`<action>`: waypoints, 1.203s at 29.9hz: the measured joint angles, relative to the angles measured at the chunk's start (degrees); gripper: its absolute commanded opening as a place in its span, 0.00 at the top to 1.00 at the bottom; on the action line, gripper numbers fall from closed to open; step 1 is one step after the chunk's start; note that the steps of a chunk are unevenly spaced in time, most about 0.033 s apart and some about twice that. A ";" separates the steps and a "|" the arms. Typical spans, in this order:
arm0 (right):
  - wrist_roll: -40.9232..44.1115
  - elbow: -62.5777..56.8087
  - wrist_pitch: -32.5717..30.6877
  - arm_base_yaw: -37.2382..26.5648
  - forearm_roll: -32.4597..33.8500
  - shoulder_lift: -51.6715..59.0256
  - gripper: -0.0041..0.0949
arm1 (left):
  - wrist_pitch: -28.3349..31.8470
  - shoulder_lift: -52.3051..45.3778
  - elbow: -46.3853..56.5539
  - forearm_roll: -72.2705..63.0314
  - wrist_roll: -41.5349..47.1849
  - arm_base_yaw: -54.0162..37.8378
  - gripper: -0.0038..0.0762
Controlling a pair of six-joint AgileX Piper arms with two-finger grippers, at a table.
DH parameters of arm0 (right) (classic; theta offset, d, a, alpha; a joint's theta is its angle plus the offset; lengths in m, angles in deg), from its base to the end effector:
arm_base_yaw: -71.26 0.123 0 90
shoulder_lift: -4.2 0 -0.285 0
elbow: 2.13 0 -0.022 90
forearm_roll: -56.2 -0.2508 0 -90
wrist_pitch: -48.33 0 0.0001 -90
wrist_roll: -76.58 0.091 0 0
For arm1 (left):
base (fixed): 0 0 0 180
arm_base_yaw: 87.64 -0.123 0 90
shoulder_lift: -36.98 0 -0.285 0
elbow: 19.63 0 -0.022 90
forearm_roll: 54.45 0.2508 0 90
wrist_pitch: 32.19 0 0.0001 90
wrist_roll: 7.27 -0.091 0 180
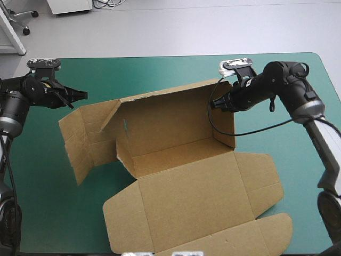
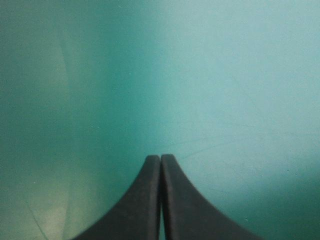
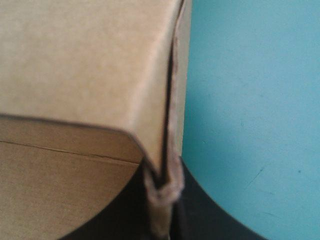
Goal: Fold the box
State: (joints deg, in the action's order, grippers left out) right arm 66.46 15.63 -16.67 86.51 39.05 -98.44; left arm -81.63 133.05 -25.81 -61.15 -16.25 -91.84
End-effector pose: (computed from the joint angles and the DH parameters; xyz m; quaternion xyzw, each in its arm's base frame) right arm 0.3365 0.1170 0.3703 -0.1846 0.9372 0.1582 0.2501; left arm 0.3398 0.0169 0.3603 0.0189 0.9361 -0.0147 0.3509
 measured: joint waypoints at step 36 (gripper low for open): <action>0.29 7.55 9.41 -3.27 -0.15 -20.04 0.94 | 0.04 3.16 0.05 -10.80 -4.25 -6.87 0.97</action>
State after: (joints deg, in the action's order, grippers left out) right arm 66.75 23.17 -7.26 83.25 38.90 -118.48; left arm -81.59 136.20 -25.76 -71.95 -20.50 -98.71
